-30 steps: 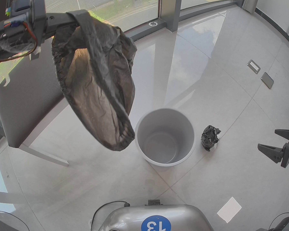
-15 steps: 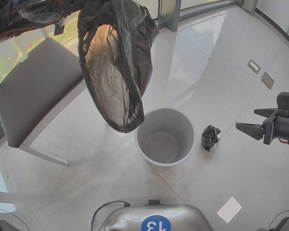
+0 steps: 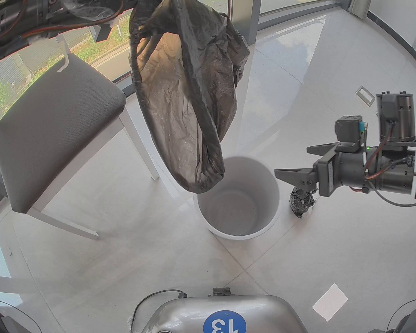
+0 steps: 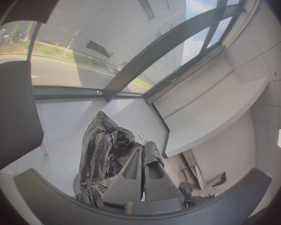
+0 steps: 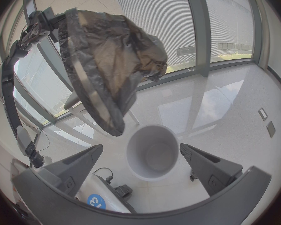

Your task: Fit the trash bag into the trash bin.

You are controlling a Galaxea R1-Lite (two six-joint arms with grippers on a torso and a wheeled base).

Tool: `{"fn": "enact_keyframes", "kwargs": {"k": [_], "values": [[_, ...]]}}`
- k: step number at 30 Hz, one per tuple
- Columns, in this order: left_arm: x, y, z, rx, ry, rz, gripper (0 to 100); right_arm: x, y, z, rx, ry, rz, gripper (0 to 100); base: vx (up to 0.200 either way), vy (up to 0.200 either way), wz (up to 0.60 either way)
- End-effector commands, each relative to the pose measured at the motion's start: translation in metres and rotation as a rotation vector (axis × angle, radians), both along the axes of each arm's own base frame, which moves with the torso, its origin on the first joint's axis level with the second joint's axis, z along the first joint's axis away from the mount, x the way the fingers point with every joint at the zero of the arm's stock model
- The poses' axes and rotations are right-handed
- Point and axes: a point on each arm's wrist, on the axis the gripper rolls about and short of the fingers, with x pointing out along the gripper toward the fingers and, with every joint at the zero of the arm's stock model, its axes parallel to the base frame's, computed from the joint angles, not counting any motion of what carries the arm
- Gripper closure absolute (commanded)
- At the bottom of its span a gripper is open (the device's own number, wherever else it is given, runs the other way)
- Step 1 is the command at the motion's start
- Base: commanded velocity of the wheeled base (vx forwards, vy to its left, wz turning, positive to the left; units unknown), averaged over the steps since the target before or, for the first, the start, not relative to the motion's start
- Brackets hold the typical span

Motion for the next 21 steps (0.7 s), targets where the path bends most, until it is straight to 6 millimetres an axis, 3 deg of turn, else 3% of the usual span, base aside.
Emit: {"fn": "enact_keyframes", "kwargs": {"k": [1,9,21], "values": [[0.011,-0.013,-0.005,0.007,0.016,0.067,100,0.014,0.039,-0.013,-0.006,0.035,0.077,0,0.000,0.000,0.00],[-0.004,-0.014,0.012,-0.037,-0.030,0.037,100,0.022,0.073,-0.015,0.018,0.046,0.089,0,0.000,0.000,0.00],[-0.013,-0.017,0.022,-0.087,-0.039,-0.003,100,0.034,0.103,-0.015,0.082,-0.001,0.127,0,0.000,0.000,0.00]]}}
